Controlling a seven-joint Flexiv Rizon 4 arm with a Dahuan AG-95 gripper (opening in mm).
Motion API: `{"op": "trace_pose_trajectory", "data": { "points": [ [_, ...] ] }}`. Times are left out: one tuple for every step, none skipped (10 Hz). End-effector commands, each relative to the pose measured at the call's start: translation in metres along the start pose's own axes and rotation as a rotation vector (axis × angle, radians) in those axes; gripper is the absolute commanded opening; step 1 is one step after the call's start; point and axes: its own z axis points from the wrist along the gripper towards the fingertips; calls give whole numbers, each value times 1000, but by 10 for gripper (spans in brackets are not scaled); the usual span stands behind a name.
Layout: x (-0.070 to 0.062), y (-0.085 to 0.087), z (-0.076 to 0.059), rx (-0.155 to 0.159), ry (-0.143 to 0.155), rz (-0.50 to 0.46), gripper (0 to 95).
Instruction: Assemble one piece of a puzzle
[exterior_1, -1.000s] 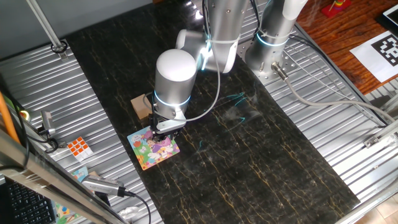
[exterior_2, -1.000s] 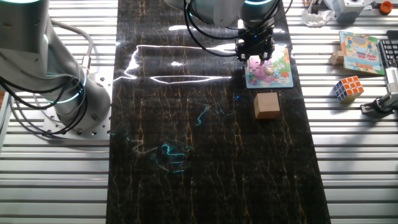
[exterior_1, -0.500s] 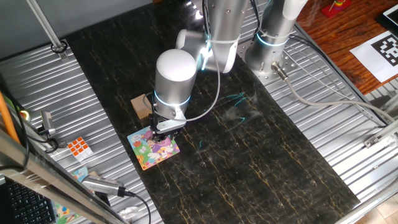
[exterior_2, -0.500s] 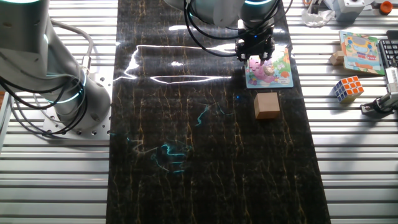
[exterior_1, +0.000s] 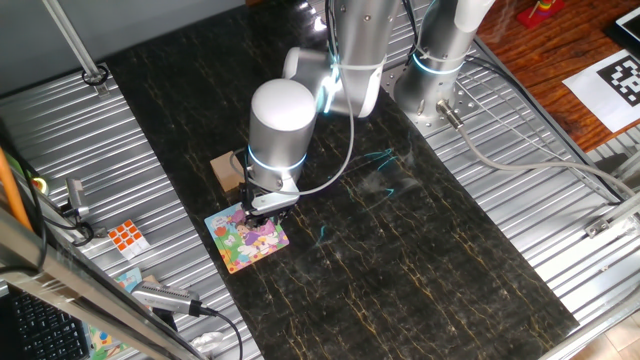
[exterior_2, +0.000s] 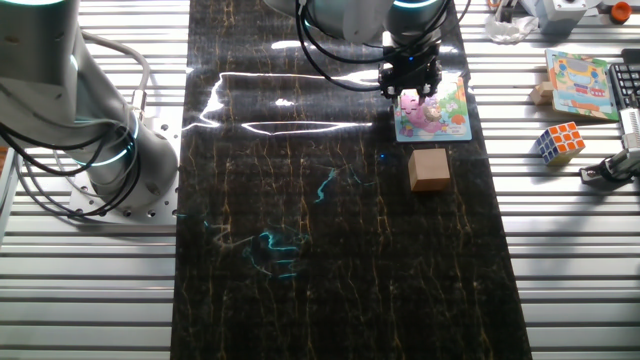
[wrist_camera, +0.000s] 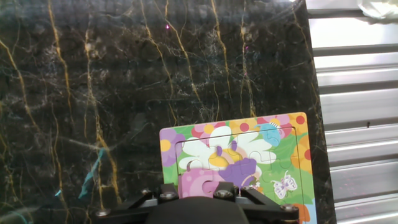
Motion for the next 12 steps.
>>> {"op": "trace_pose_trajectory", "data": {
  "points": [
    [0,0,3,2,1,1,380],
    [1,7,-24,-25,17,107,380],
    [1,7,-24,-26,14,107,190],
    [1,7,-24,-27,13,103,190],
    [2,8,-24,-29,13,103,190],
    [2,8,-24,-29,12,104,190],
    [2,8,-24,-28,13,110,190],
    [1,8,-23,-29,14,141,190],
    [1,8,-23,-29,14,162,190],
    [1,7,-23,-30,24,255,0],
    [2,6,-21,-34,21,296,0],
    [2,6,-20,-36,19,308,0]
  ]
}}
